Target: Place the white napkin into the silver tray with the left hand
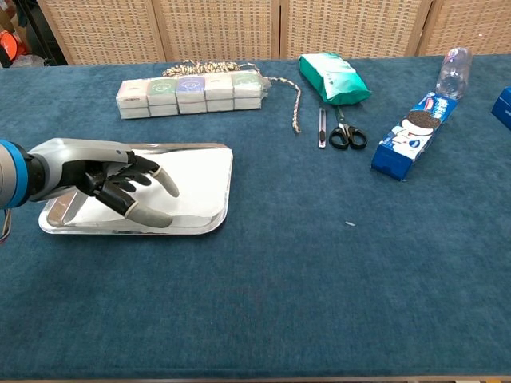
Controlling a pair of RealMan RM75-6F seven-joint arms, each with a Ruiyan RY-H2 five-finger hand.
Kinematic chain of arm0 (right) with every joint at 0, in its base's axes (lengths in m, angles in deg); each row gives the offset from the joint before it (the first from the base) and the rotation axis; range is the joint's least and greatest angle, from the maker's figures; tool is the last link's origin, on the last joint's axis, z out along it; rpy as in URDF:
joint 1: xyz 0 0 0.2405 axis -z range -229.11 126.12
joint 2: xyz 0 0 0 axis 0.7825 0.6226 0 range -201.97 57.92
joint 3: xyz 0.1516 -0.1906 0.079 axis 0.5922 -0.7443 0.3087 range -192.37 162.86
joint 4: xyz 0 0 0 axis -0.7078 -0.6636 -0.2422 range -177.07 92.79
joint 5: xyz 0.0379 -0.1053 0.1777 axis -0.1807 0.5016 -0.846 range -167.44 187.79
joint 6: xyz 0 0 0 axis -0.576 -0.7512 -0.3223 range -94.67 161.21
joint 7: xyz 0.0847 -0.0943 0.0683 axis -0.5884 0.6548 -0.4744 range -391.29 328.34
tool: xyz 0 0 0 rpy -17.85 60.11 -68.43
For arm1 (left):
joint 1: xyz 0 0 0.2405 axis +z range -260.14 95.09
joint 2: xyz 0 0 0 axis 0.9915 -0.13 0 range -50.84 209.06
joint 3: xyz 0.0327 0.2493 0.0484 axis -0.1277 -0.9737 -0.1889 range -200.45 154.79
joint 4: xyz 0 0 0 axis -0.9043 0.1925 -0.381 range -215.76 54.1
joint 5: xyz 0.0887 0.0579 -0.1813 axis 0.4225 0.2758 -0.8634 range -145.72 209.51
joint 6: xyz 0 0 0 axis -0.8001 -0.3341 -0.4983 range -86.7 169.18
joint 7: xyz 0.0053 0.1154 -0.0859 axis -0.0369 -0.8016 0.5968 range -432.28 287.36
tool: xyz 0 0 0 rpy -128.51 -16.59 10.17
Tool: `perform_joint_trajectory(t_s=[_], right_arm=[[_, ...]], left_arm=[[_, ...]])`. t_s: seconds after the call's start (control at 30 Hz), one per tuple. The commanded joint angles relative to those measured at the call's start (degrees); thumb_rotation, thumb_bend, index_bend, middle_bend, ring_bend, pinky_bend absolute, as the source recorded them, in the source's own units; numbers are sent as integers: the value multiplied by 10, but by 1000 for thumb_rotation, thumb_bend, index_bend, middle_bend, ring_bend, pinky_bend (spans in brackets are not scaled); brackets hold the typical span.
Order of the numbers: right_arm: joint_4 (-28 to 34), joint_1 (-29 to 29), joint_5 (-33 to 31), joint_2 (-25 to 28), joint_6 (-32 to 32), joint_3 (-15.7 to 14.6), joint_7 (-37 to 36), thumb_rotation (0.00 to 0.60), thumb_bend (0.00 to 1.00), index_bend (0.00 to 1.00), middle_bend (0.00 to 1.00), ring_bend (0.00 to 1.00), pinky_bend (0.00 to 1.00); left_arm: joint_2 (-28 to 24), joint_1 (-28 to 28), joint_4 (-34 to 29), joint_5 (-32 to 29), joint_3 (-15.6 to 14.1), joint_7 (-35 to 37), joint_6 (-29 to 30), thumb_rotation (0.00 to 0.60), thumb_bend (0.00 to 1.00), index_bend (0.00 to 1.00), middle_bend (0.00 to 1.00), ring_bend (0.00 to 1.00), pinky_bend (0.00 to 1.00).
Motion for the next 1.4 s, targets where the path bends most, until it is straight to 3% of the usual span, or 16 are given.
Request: perform_joint_trajectory(t_s=[0.03, 1.4], right_arm=[[0, 0, 0, 0, 1, 0, 1, 600, 0, 0, 0, 0, 0], [2, 0, 3, -1, 1, 0, 5, 600, 0, 0, 0, 0, 0]], left_arm=[[0, -6, 0, -4, -11, -1, 6, 438, 182, 273, 0, 0, 0], [2, -28, 4, -19, -45, 25, 45, 434, 182, 273, 0, 0, 0]])
